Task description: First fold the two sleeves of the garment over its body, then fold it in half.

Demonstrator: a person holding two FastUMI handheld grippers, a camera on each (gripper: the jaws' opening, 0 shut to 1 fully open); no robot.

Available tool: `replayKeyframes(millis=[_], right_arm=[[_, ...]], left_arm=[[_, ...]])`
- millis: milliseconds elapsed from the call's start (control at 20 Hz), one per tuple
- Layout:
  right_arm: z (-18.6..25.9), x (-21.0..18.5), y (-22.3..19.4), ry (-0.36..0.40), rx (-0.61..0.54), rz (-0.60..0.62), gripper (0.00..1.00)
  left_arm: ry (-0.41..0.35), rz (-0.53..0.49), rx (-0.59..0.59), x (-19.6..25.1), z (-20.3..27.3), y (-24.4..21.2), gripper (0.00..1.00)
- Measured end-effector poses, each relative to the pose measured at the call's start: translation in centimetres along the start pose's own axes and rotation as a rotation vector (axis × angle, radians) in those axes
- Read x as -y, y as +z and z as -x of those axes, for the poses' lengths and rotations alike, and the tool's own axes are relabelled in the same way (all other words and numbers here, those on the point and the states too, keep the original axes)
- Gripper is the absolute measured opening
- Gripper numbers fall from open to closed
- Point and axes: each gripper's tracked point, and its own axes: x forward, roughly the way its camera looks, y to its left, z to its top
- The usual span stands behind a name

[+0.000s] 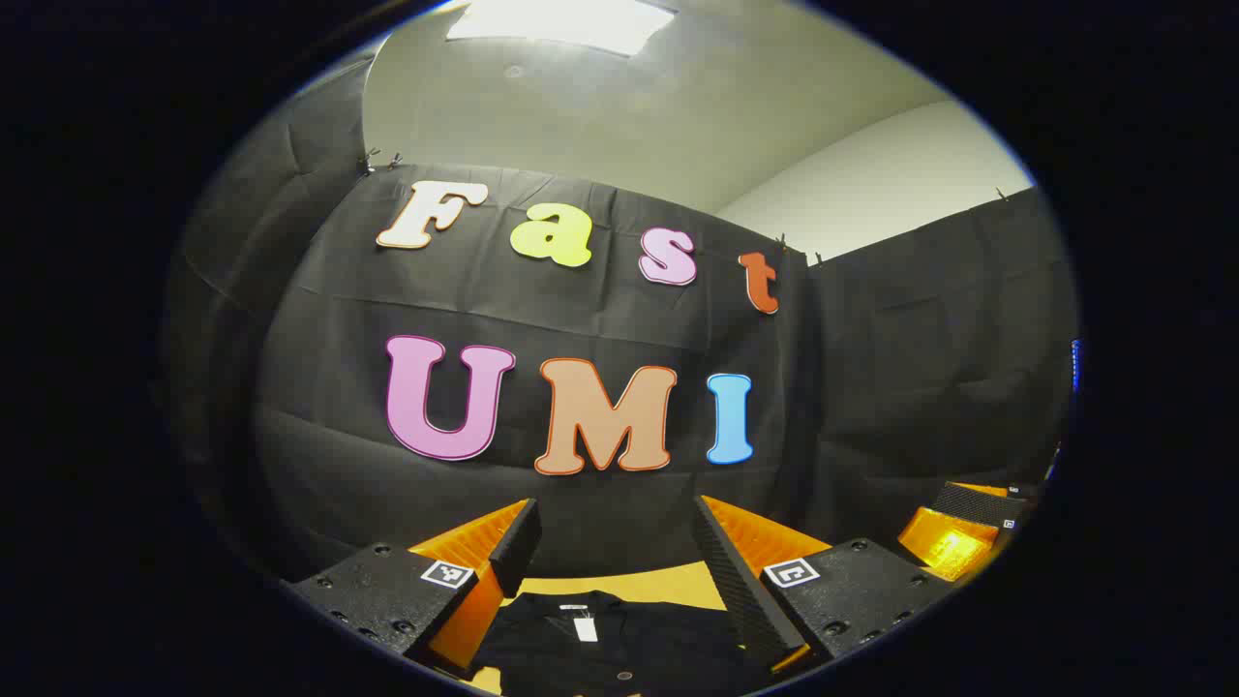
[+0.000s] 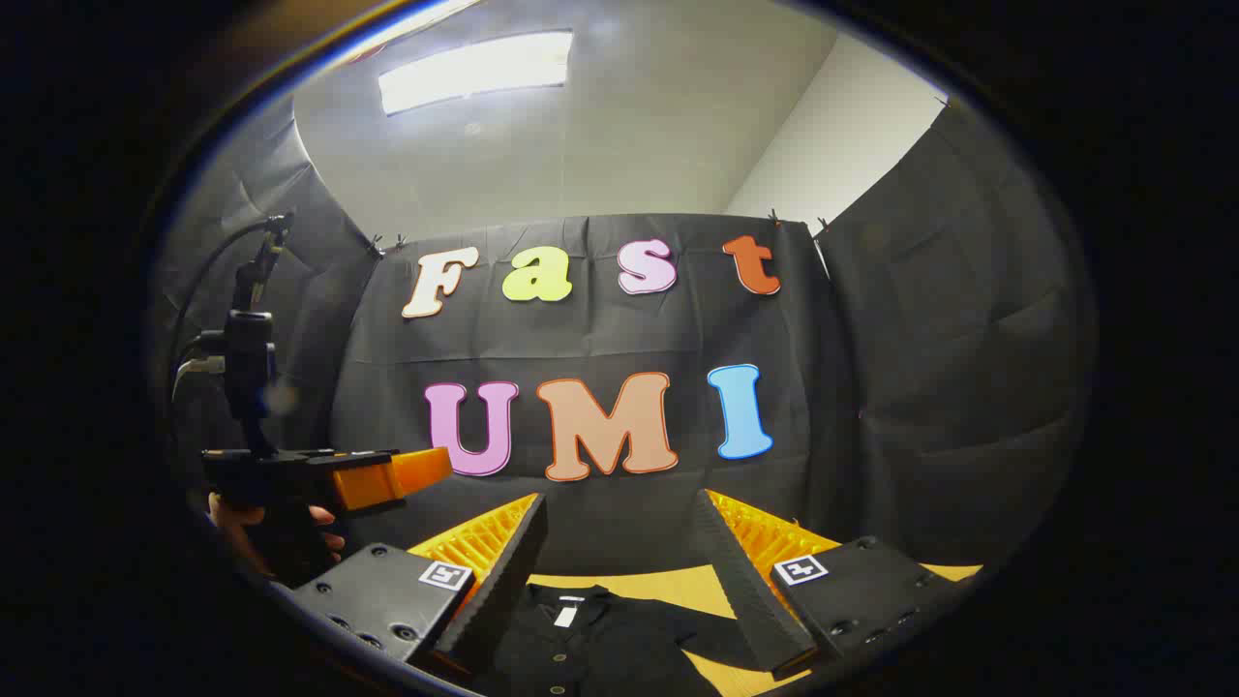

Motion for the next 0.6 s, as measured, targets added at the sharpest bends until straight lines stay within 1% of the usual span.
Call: replayKeyframes(millis=[50,150,200,250,300,350,400,450,500,600], right_arm=[[-0.2,-0.1,-0.1,0.006,0.001,-0.006,0.97],[-0.7,-0.2,0.0,0.015,0.003,-0.027,0.97],[-0.9,-0.4,0.2,0.024,0.005,-0.048,0.94],[-1.3,-0.4,0.4,0.032,0.009,-0.065,0.99],[-1.6,-0.5,0.5,0.036,0.011,-0.079,0.97],[-1.8,-0.3,0.6,0.039,0.008,-0.086,0.97],[-2.0,-0.2,0.6,0.049,0.010,-0.083,0.99],[-2.3,-0.1,0.8,0.056,0.013,-0.069,0.99],[-2.6,0.2,0.8,0.065,0.016,-0.052,0.96],[-3.8,0.6,1.1,0.090,0.009,-0.017,0.97]], left_arm=[[0.009,0.001,-0.005,-0.3,0.1,-0.1,0.92],[0.027,-0.003,-0.009,-1.0,0.3,-0.2,0.92],[0.035,-0.005,-0.013,-1.2,0.4,-0.2,0.92],[0.043,-0.008,-0.009,-1.3,0.4,-0.1,0.92],[0.051,-0.011,-0.006,-1.5,0.5,0.2,0.92],[0.058,-0.014,-0.006,-1.7,0.5,0.2,0.92],[0.061,-0.016,0.002,-1.7,0.6,0.3,0.92],[0.071,-0.015,0.005,-1.7,0.4,0.4,0.92],[0.089,-0.009,0.009,-2.1,0.5,0.4,0.92],[0.135,0.028,0.029,-2.8,0.2,1.0,0.92]])
